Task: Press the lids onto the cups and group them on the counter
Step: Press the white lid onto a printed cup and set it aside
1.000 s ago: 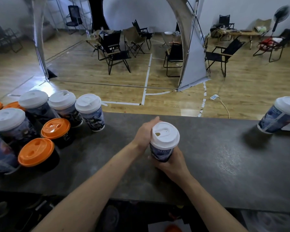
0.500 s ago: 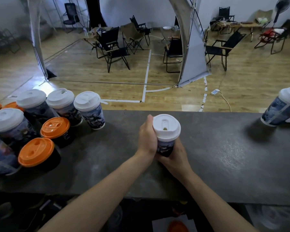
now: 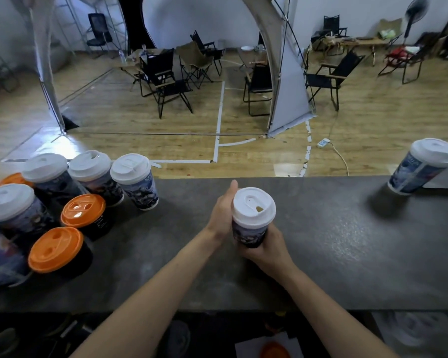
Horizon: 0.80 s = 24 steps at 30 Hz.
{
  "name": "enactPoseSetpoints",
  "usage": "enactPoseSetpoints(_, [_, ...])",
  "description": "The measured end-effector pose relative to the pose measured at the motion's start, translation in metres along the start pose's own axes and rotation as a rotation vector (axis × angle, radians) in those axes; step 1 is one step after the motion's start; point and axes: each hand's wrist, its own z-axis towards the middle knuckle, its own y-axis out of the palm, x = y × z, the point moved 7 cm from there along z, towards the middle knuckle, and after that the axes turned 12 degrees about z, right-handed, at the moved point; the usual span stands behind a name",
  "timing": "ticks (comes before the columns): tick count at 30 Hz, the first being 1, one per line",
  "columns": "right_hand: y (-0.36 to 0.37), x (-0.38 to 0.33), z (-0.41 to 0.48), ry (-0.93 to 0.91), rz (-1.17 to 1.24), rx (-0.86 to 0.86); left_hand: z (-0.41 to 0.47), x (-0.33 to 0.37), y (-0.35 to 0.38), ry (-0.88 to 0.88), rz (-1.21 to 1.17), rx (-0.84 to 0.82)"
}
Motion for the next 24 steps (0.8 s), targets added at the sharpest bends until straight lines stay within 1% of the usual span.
enactPoseSetpoints(1, [0.001,0.000,-0.001,-0.001,0.000,-0.008,-0.001,0.002,-0.002,0.011,0.000,0.008])
enactPoseSetpoints(5, [0.005,-0.012,-0.002,-0.022,0.075,0.020,-0.014,-0.002,-0.009,0.058,-0.021,0.251])
enactPoseSetpoints(6, [0.004,-0.014,-0.003,-0.017,0.076,0.036,-0.013,-0.006,-0.009,0.057,-0.026,0.277])
enactPoseSetpoints(7, [0.002,-0.015,-0.003,-0.017,0.066,0.049,-0.012,-0.005,-0.008,0.038,-0.026,0.263])
enactPoseSetpoints(9, [-0.001,-0.016,-0.003,-0.016,0.040,0.050,-0.002,-0.004,-0.003,-0.044,-0.022,0.122])
enactPoseSetpoints(11, [-0.001,-0.014,-0.002,-0.016,0.021,0.024,0.005,0.001,-0.001,-0.072,-0.007,-0.011])
enactPoseSetpoints(12, [0.000,-0.013,-0.002,-0.016,0.023,0.018,0.006,0.002,-0.002,-0.059,-0.003,-0.013])
enactPoseSetpoints(15, [0.004,-0.012,-0.003,-0.024,0.056,0.032,-0.003,0.002,-0.007,0.042,-0.036,0.181])
enactPoseSetpoints(16, [0.004,-0.011,-0.003,-0.025,0.066,0.046,-0.009,0.001,-0.006,0.076,-0.042,0.226])
enactPoseSetpoints(17, [0.003,-0.010,-0.003,-0.022,0.070,0.055,-0.012,0.000,-0.003,0.091,-0.051,0.232])
enactPoseSetpoints(19, [0.001,-0.009,-0.002,-0.016,0.051,0.063,-0.012,0.001,0.001,0.046,-0.056,0.197])
enactPoseSetpoints(22, [-0.001,-0.009,-0.002,-0.017,0.010,0.024,0.004,0.000,0.001,-0.076,-0.017,0.007])
enactPoseSetpoints(23, [-0.001,-0.009,-0.002,-0.015,0.008,0.017,0.005,0.001,0.000,-0.088,0.002,-0.019])
enactPoseSetpoints(24, [0.000,-0.008,-0.002,-0.013,0.012,0.014,0.005,0.000,-0.002,-0.084,0.001,-0.011])
